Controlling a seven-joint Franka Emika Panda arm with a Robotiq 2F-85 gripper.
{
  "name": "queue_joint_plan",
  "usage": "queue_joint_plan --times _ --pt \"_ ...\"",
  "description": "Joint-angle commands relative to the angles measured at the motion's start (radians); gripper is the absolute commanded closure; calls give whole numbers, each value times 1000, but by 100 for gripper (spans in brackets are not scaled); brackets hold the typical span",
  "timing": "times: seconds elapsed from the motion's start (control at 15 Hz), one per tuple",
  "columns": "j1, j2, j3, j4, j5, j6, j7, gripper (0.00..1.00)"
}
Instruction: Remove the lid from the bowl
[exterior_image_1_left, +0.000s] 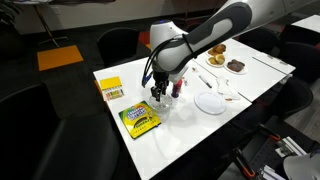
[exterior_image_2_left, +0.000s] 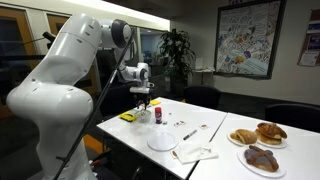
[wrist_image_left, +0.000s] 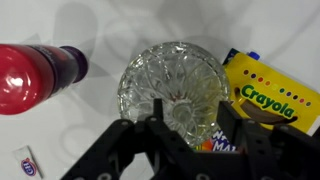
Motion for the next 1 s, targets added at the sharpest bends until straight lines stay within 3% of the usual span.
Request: queue_joint_plan --times 0.0,0.27,0.93 --pt "10 11 -13 37 18 -72 30 71" --pt "8 12 -17 45 19 -99 46 98" --pt "4 -27 -38 46 7 -118 75 96"
